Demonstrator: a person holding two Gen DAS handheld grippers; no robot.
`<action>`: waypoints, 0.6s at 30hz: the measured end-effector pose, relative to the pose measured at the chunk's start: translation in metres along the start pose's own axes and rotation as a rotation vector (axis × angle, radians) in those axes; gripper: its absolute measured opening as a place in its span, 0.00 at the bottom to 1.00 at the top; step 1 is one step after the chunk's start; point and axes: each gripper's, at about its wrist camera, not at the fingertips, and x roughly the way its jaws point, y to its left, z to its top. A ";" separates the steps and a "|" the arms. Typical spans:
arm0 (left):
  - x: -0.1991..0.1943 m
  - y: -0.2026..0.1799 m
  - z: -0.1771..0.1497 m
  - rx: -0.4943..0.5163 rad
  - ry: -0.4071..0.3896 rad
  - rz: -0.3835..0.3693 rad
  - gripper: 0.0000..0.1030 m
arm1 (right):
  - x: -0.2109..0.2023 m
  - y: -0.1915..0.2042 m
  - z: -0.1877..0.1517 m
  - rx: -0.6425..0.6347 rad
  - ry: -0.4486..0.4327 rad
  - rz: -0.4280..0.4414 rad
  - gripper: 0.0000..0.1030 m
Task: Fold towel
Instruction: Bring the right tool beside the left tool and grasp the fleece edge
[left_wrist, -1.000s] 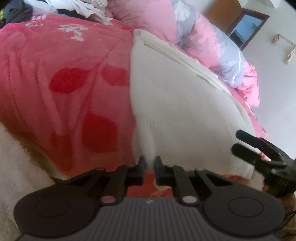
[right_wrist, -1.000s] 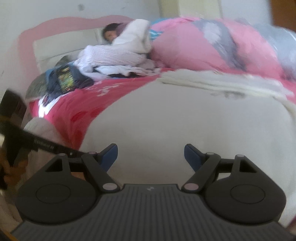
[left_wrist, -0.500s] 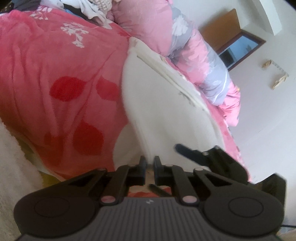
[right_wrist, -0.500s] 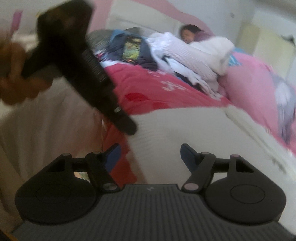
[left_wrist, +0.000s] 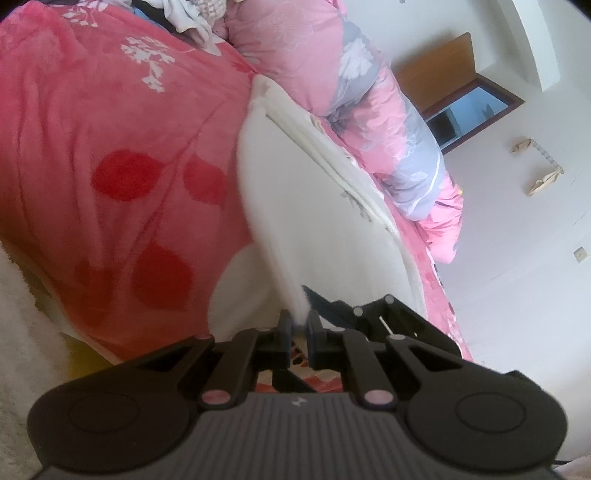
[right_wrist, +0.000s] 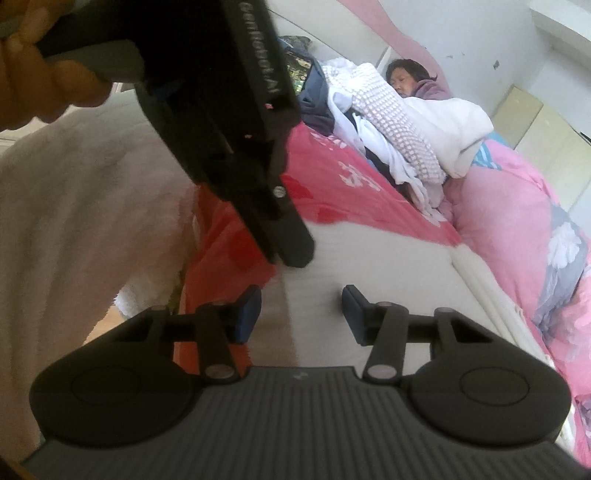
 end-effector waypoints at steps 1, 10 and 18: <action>0.000 0.000 0.001 -0.003 0.001 -0.004 0.08 | -0.002 0.001 0.000 0.004 -0.003 0.002 0.48; -0.002 -0.004 0.008 -0.032 -0.003 -0.052 0.08 | 0.000 0.007 0.002 0.031 0.000 -0.017 0.56; -0.003 -0.002 0.011 -0.078 -0.008 -0.087 0.08 | 0.007 0.015 0.000 -0.002 0.024 -0.078 0.56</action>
